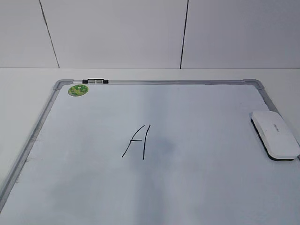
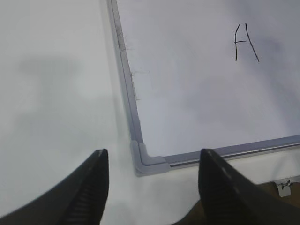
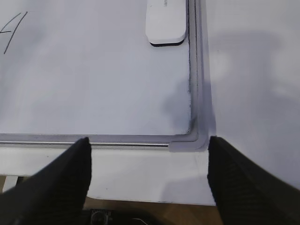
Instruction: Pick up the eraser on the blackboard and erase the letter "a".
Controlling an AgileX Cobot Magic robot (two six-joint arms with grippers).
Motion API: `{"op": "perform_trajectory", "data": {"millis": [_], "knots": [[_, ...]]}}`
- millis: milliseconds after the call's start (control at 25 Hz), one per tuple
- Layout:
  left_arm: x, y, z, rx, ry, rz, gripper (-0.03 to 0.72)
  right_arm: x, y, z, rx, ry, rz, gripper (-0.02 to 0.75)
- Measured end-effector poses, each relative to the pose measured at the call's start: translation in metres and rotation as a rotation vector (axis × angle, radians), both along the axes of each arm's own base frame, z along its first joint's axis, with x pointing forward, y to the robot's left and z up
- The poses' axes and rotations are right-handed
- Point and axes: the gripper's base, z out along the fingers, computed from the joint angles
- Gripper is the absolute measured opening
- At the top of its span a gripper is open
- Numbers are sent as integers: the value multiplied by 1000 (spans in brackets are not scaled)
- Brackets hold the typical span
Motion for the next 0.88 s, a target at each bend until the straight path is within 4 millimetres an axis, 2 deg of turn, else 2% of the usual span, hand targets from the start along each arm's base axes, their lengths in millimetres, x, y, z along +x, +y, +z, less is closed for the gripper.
{"op": "perform_trajectory", "data": {"millis": [120, 360, 880], "knots": [[-3, 1, -6, 2, -38, -6, 455, -7, -3, -11, -6, -23, -7, 593], [0, 3, -22, 34, -64, 8, 454, -15, -8, -13, -24, -85, -24, 593], [0, 4, -21, 32, -93, 12, 445, -4, -7, -15, -37, -159, -27, 593]]}}
